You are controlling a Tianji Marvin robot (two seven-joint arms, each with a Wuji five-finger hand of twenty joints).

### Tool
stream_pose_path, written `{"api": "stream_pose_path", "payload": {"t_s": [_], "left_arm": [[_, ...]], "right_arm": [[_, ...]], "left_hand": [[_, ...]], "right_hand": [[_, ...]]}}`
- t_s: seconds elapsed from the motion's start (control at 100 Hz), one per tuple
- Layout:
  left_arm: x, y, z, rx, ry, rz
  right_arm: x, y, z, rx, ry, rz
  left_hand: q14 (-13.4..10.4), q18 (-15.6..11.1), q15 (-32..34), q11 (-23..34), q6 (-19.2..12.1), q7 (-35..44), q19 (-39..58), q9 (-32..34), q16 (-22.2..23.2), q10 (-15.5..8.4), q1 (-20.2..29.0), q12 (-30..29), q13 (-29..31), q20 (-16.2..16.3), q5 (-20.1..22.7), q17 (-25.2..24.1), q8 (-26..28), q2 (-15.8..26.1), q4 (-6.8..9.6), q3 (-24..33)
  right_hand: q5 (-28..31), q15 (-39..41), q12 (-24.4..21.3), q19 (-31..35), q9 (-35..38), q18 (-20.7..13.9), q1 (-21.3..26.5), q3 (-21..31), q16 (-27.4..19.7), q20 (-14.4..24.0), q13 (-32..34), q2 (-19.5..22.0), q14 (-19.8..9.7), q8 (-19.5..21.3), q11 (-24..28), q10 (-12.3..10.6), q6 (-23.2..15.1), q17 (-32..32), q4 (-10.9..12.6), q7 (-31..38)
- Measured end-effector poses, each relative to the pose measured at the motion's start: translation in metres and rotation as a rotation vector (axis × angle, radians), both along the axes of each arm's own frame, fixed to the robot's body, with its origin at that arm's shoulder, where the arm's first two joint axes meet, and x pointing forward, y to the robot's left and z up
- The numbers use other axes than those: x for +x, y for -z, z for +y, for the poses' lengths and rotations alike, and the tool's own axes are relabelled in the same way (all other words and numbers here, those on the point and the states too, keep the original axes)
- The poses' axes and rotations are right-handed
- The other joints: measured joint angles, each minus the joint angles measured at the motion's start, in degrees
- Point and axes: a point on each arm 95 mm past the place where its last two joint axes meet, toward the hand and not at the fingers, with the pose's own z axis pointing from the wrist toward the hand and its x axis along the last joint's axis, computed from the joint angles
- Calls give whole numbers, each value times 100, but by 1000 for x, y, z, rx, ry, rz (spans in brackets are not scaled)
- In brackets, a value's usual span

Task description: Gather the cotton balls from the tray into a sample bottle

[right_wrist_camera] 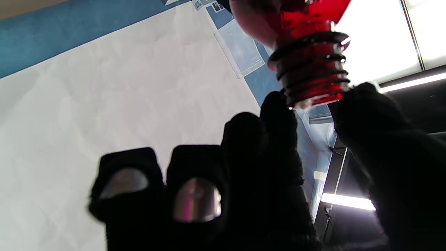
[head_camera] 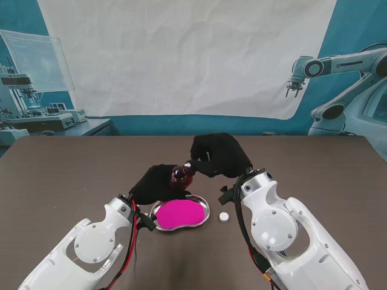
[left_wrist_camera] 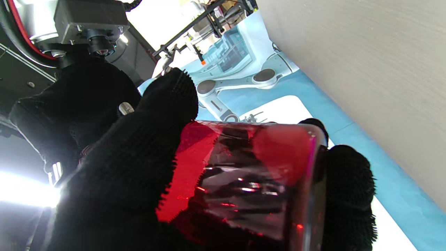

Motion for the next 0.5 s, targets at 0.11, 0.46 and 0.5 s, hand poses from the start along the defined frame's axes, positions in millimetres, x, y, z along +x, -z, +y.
{"api": "stream_pose_path", "payload": {"t_s": [0.11,0.46,0.5], "left_arm": [[0,-1,0,-2,0,-3],[-1,-4,-1,-5,1,-9],[-1,-5,-1,-5,1,-10]], "right_arm": [[0,1,-1,5,-5,4],[0,2,-4,14,-8,18],[0,2,-4,14,-7,18]], "left_hand": [[0,0,0,0,0,0,0,0,0,0,0,0,0,0,0,0,0,0,0,0],[0,0,0,0,-1,0,-1,0,0,0,0,0,0,0,0,0,0,0,0,0],[0,0,0,0,-2,0,-1,0,0,0,0,0,0,0,0,0,0,0,0,0]], "right_hand": [[0,0,-50,0,-1,0,40,-11,-10,0,0,336,49,-229,-72,47,69,-11,-3,-70],[54,0,-59,0,-1,0,-129,-10,-12,0,0,1350,157,-520,-197,154,337,-59,507,-889],[162,0,-59,0,3,0,-252,-132,-12,0,0,1477,184,-505,-206,163,349,-62,703,-1144]]}}
